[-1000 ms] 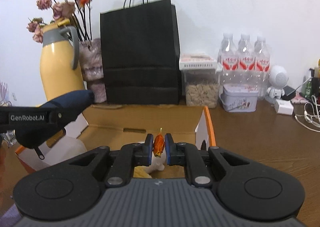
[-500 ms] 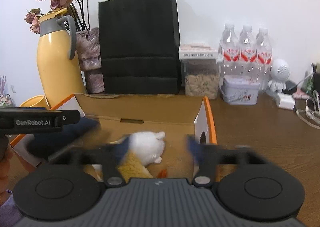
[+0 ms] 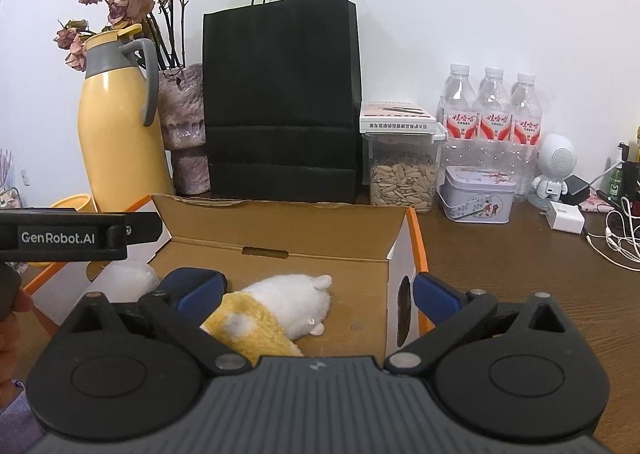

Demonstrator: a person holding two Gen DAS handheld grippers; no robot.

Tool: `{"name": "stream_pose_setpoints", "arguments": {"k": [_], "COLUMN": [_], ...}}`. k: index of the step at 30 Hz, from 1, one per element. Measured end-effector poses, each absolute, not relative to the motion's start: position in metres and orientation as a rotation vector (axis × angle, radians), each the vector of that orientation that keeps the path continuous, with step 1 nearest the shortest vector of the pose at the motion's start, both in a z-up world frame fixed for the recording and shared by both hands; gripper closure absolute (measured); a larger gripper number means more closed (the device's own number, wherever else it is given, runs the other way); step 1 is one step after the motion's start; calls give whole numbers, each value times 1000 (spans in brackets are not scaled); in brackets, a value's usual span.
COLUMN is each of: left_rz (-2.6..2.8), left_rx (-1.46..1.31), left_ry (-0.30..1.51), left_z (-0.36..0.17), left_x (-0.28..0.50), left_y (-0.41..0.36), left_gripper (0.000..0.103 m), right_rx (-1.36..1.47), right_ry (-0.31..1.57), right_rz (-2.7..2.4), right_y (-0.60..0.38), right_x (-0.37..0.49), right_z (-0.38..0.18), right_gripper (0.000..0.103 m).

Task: Organize objects
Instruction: 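Carry the navy case with the left tool while the right tool carries the orange item into the box, then withdraw both open tools from the box back over the table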

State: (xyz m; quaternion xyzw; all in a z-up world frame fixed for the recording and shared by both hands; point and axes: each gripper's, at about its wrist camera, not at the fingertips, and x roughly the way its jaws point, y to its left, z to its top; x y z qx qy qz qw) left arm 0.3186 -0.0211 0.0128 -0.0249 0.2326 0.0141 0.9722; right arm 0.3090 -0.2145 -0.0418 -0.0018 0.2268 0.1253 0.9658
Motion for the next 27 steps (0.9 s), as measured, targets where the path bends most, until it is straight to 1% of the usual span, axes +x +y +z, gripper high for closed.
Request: {"name": "stream_pose_setpoints", "arguments": {"k": [10, 19, 27], "left_rz": [12, -1, -7], "left_rx": [-55, -50, -49], "left_ry": [446, 407, 410], "left_z": [24, 38, 40], "left_x": [303, 271, 242], "left_y": [-23, -23, -18], "left_gripper": [0, 0, 0], "right_rx": [-11, -23, -32], "right_ry": [426, 383, 371], "right_rz": [255, 263, 266], "right_y": [-214, -213, -212], "right_x": [297, 271, 244], "right_z": [-31, -20, -17], "right_gripper": [0, 0, 0]}}
